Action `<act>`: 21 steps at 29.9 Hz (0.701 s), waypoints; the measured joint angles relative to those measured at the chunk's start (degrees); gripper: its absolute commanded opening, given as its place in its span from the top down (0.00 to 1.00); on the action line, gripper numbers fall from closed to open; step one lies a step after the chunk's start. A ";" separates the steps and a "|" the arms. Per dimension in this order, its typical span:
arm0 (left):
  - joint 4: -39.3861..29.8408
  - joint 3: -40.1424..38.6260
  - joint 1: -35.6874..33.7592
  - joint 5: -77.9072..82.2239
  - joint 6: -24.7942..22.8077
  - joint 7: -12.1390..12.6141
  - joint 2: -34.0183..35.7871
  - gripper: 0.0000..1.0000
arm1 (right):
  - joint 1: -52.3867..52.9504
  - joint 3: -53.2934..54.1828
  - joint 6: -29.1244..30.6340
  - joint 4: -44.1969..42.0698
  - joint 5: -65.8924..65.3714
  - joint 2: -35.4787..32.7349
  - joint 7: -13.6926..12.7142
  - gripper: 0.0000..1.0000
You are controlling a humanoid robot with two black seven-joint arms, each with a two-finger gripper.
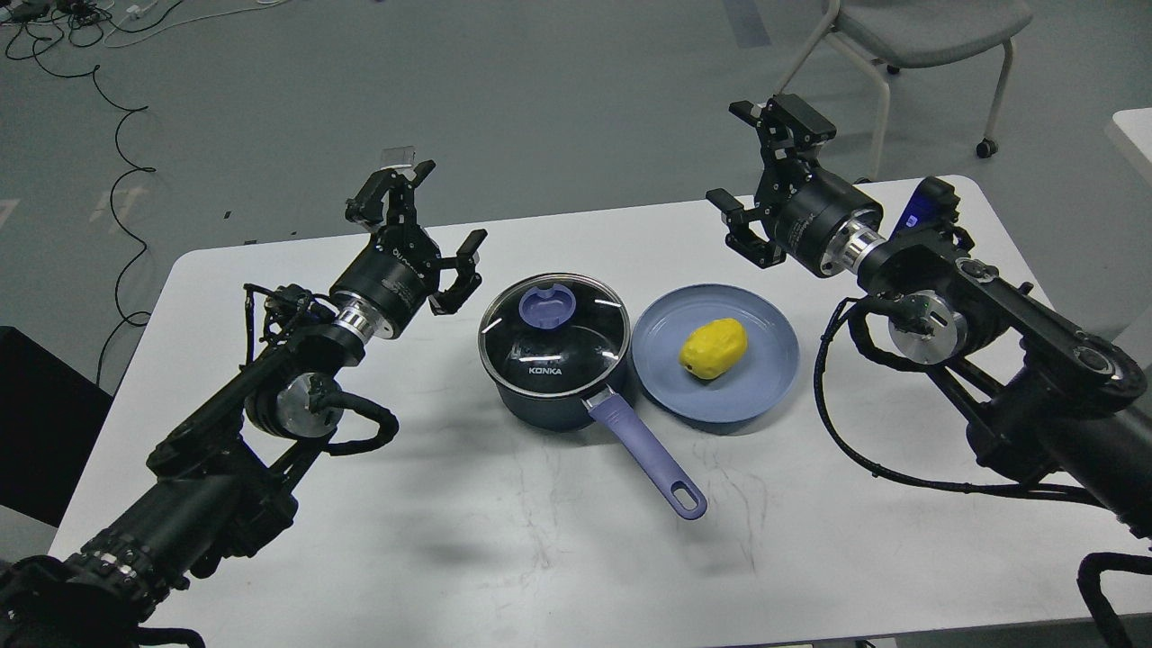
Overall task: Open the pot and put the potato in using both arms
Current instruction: 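Move the left gripper toward the glass lid on the saucepan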
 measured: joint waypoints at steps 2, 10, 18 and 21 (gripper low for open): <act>-1.00 -0.14 1.21 0.04 0.06 0.08 0.26 0.02 | 0.18 -0.08 -0.46 -0.40 -0.02 0.46 -0.01 0.00; -2.98 -1.89 4.10 0.07 1.37 0.26 2.44 0.02 | 0.29 -0.35 -1.88 -1.31 -1.50 2.26 -0.04 0.00; -3.09 -2.66 4.14 -0.04 2.71 0.41 3.57 0.02 | 0.01 -0.57 -2.03 -1.04 -2.42 2.54 -0.08 0.00; -3.13 -2.87 4.14 -0.04 2.68 0.84 3.98 0.02 | -0.04 -0.58 -1.88 -0.90 -2.37 2.49 -0.09 0.00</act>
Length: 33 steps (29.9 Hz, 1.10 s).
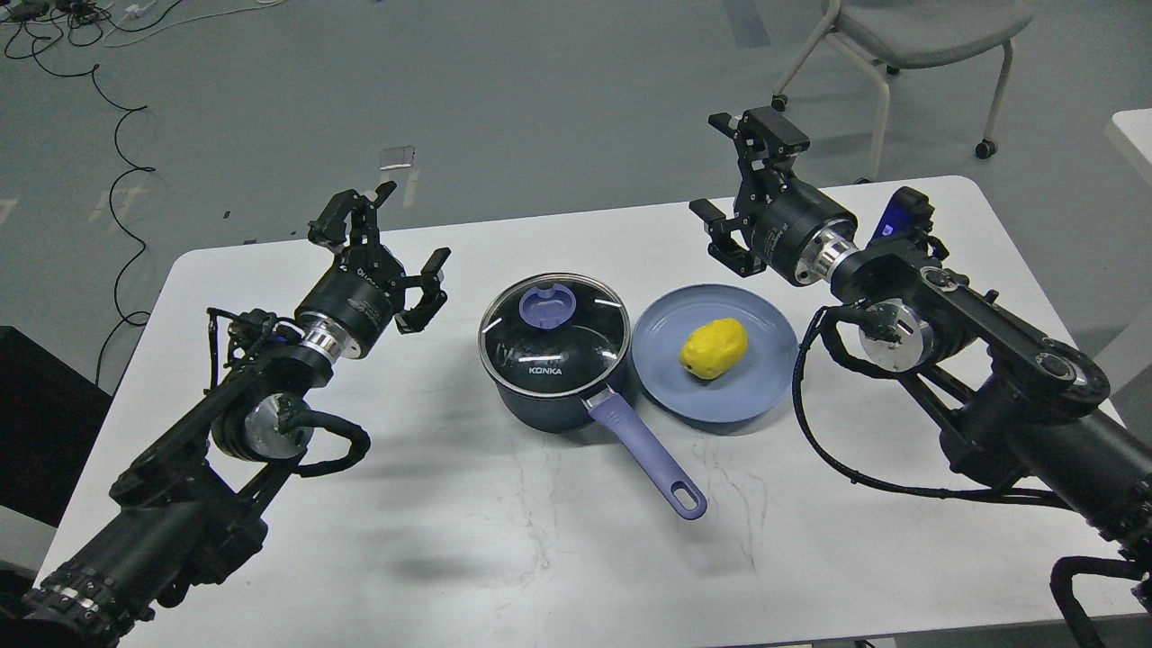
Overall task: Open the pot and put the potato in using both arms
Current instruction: 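Move the left gripper toward the glass lid on the saucepan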
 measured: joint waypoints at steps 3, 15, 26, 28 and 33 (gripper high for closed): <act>-0.02 -1.12 0.00 -0.03 -0.01 0.08 0.27 0.02 | -0.21 0.05 0.22 0.27 0.05 -0.21 0.00 0.00; -1.71 -1.93 -1.69 -0.10 1.05 -0.66 0.54 0.02 | -2.09 1.74 0.56 3.35 0.12 -1.71 0.19 0.00; -2.35 -1.81 -1.93 -0.05 1.16 -0.63 0.63 0.02 | -2.31 3.53 0.55 3.89 0.25 -3.20 0.19 0.00; -2.37 -1.80 -1.93 -0.05 1.12 -0.61 0.59 0.02 | -2.32 3.73 0.55 3.89 0.31 -3.44 0.19 0.00; -2.38 -1.80 -1.93 -0.04 0.92 -0.61 0.37 0.02 | -2.41 3.77 0.55 3.89 0.32 -3.63 0.19 0.00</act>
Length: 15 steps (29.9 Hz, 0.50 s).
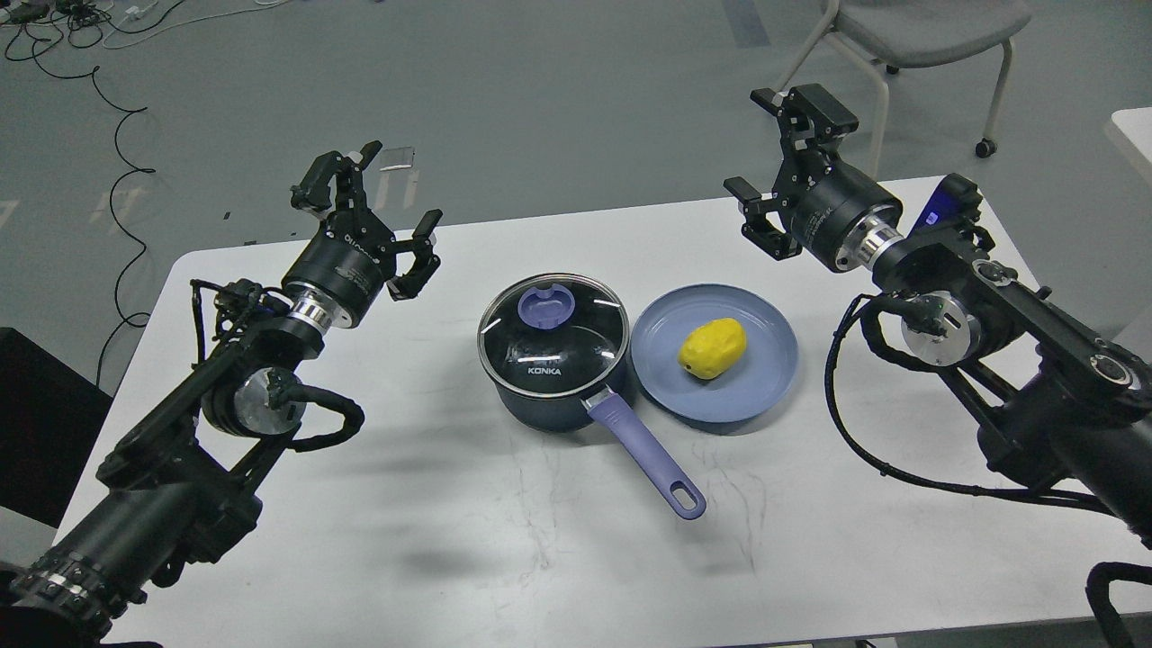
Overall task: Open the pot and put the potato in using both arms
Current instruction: 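Move the left gripper toward the glass lid on the saucepan, then lower the left gripper onto the purple knob of the glass lid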
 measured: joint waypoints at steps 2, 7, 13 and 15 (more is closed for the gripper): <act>0.00 0.00 0.00 0.01 0.09 -0.13 -0.03 0.02 | -0.02 -0.06 0.01 0.00 -0.02 -0.13 0.00 0.00; 0.37 0.66 -0.35 2.07 0.84 -0.20 -0.01 0.02 | -0.18 -0.15 0.93 0.06 -0.01 -2.22 -0.01 0.00; 0.35 1.13 -1.79 17.48 6.35 -0.41 0.44 0.02 | -3.73 2.56 9.24 -0.22 0.34 -5.95 0.32 0.00; 0.30 1.88 -3.04 23.81 10.08 -0.40 0.80 0.02 | -4.48 3.85 11.37 -1.02 0.40 -6.57 0.43 0.00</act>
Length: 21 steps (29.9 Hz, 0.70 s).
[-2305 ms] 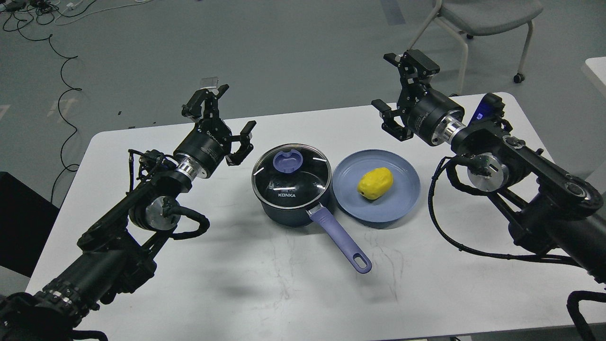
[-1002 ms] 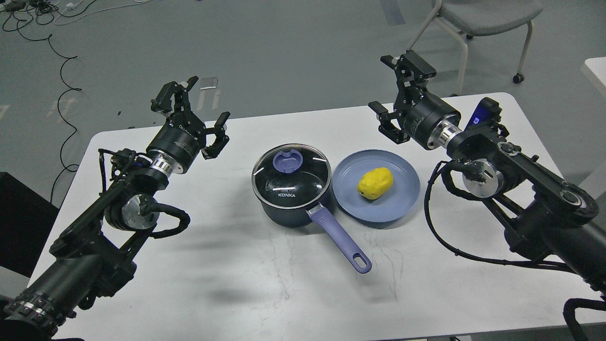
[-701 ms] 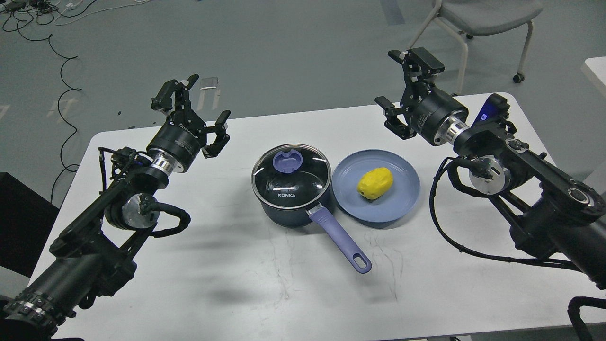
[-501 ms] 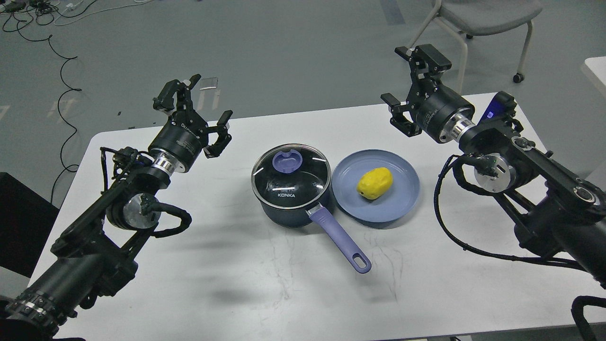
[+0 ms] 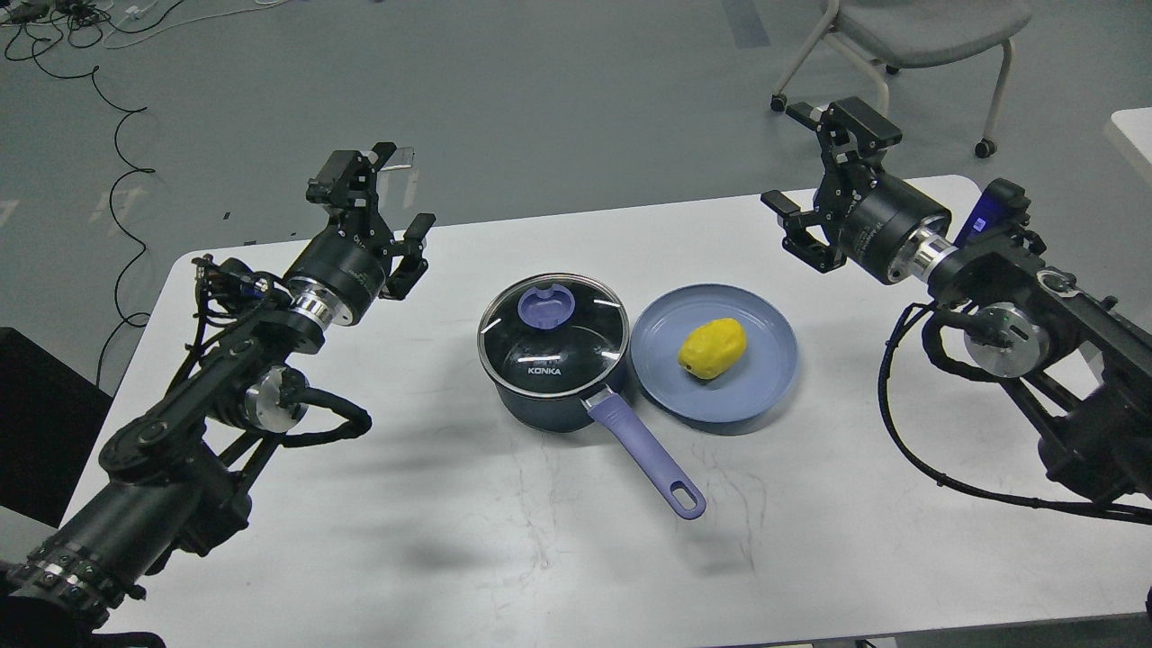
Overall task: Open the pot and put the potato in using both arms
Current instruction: 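Lower the left gripper onto the purple knob of the glass lid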
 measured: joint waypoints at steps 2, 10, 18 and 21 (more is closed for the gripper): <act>-0.94 1.42 -0.71 6.76 3.03 -0.06 1.13 0.02 | -0.28 1.19 0.78 -2.14 0.10 -0.31 0.06 0.00; -14.16 2.64 -1.38 36.20 5.22 -2.82 8.68 0.02 | -1.15 4.39 0.97 -4.33 0.32 -1.02 0.26 0.00; -20.30 10.69 -0.84 68.56 7.30 -3.19 11.45 0.02 | -1.24 5.01 0.84 -4.34 0.32 -1.15 0.26 0.00; -20.35 15.55 -1.45 71.74 7.98 -3.16 10.98 0.02 | -1.29 5.04 0.84 -4.28 0.32 -1.12 0.26 0.00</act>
